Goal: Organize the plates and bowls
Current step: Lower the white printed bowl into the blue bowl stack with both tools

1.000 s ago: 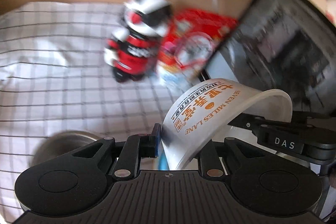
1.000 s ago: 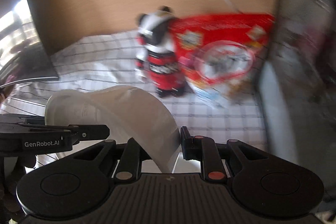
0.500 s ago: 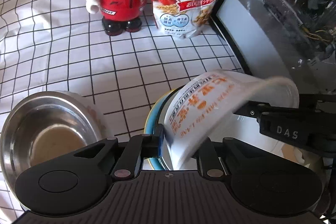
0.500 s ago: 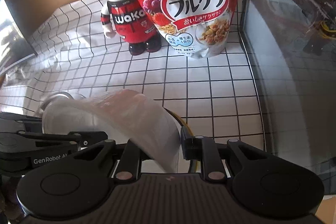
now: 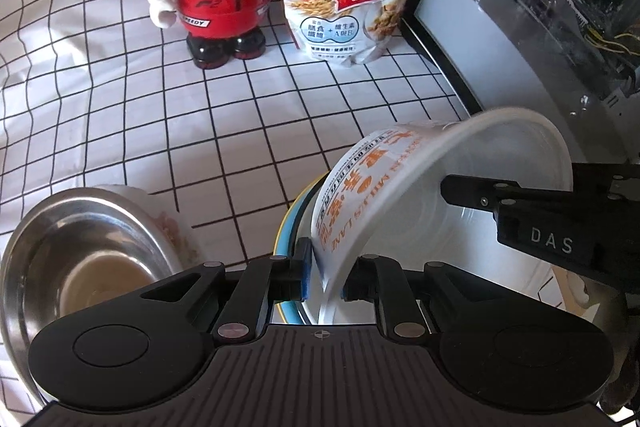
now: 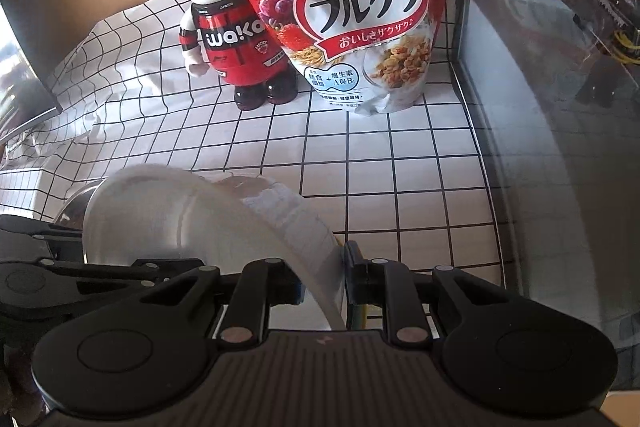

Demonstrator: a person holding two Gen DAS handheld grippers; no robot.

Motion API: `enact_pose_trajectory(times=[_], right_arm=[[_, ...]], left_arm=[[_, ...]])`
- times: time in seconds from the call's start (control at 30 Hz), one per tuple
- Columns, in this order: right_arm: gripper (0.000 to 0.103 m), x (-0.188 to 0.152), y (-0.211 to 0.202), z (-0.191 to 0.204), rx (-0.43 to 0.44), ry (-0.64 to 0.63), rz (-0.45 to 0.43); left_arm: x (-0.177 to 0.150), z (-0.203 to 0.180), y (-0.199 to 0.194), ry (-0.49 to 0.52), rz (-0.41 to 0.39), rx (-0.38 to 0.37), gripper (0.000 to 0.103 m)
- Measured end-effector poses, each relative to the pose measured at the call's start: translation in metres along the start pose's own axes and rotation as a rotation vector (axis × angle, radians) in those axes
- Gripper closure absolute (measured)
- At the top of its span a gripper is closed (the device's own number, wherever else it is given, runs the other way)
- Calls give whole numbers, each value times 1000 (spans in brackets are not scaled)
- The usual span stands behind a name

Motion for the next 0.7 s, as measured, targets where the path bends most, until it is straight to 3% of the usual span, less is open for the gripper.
enact_pose_trajectory(times=[0.27, 0.5, 0.7], right_arm=[[83, 1, 6, -2, 11, 16, 9], [80, 1, 9, -1, 9, 18, 22], [80, -1, 6, -1, 8, 19, 24]], left_arm=[[2, 2, 1, -1, -3, -19, 88], [8, 0, -22, 37, -127, -7, 82], [12, -1, -26, 45, -132, -6, 80]])
Point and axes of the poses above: each gripper's, at about its wrist camera, not at the fingertips, and y roughly the way its jaws point, z to its left, x to its top, the point moved 1 cm from there along y, roughly the way its jaws point, and after that the axes turned 7 degrees about -y, right-handed, at the moved point
